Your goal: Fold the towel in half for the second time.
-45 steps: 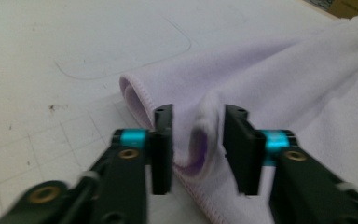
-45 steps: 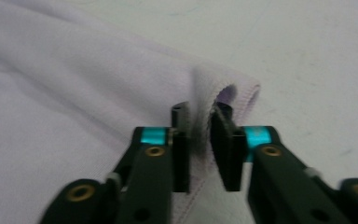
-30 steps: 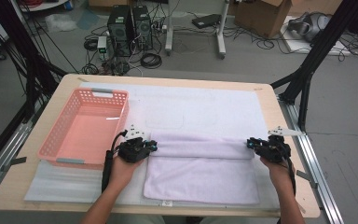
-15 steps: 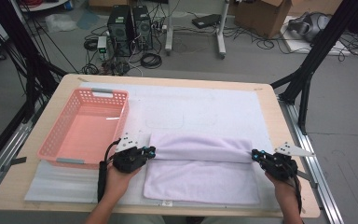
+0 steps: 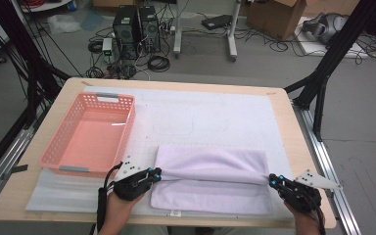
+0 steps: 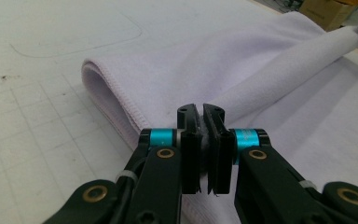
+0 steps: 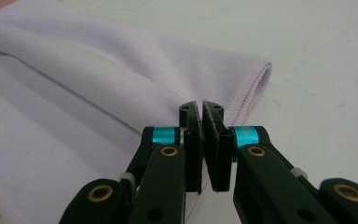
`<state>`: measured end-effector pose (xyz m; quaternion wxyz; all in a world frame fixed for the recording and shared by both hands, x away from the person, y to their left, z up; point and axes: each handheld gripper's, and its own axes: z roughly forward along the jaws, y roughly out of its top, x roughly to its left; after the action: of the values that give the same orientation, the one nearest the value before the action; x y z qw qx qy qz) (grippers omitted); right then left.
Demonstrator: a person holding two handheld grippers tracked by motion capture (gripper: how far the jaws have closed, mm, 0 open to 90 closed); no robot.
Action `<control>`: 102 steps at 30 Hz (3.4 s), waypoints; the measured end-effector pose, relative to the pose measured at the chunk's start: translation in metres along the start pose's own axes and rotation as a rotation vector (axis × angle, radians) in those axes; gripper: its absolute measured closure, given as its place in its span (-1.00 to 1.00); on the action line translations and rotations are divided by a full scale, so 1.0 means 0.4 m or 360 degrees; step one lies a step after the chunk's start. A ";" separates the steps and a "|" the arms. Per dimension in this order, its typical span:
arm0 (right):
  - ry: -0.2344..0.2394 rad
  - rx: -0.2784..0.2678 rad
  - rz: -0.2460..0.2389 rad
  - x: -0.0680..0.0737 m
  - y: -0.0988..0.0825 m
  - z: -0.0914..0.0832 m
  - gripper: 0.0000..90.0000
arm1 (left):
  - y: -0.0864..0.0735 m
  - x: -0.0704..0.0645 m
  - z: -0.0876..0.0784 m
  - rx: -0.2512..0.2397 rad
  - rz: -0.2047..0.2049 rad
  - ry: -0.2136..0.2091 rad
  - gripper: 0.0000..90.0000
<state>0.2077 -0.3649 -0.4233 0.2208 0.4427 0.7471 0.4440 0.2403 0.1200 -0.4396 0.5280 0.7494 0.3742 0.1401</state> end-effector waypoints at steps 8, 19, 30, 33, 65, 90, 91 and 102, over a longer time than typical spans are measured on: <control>-0.0017 -0.0018 0.0017 0.040 -0.027 -0.049 0.92 | -0.028 -0.042 -0.054 -0.0011 0.0001 -0.0041 0.89; -0.0001 0.0029 -0.0024 0.082 -0.071 -0.106 0.92 | -0.063 -0.071 -0.088 0.0050 -0.0005 -0.0069 0.83; -0.0021 -0.0061 0.0072 0.078 -0.053 -0.117 0.46 | -0.017 -0.033 -0.097 -0.0088 -0.0114 0.0012 0.08; -0.0042 -0.0040 0.0009 0.077 -0.033 -0.093 0.56 | -0.005 -0.028 -0.082 -0.0081 -0.0106 0.0016 0.08; 0.0003 0.0176 0.0078 -0.118 0.095 0.152 0.05 | 0.109 0.133 0.175 0.0222 -0.0129 0.0126 0.01; -0.0010 0.0078 -0.0022 -0.141 0.114 0.211 0.86 | 0.112 0.137 0.183 0.0090 -0.0135 0.0221 0.84; -0.0033 0.0049 -0.0009 -0.143 0.120 0.212 0.86 | 0.126 0.142 0.186 0.0035 -0.0143 0.0267 0.84; -0.0178 -0.0015 -0.0030 -0.167 0.193 0.278 0.86 | 0.182 0.179 0.222 -0.0043 -0.0136 0.0354 0.84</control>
<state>0.3582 -0.3537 -0.4178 0.2683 0.4588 0.7357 0.4199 0.3729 0.0979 -0.4235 0.4987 0.7054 0.4602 0.2047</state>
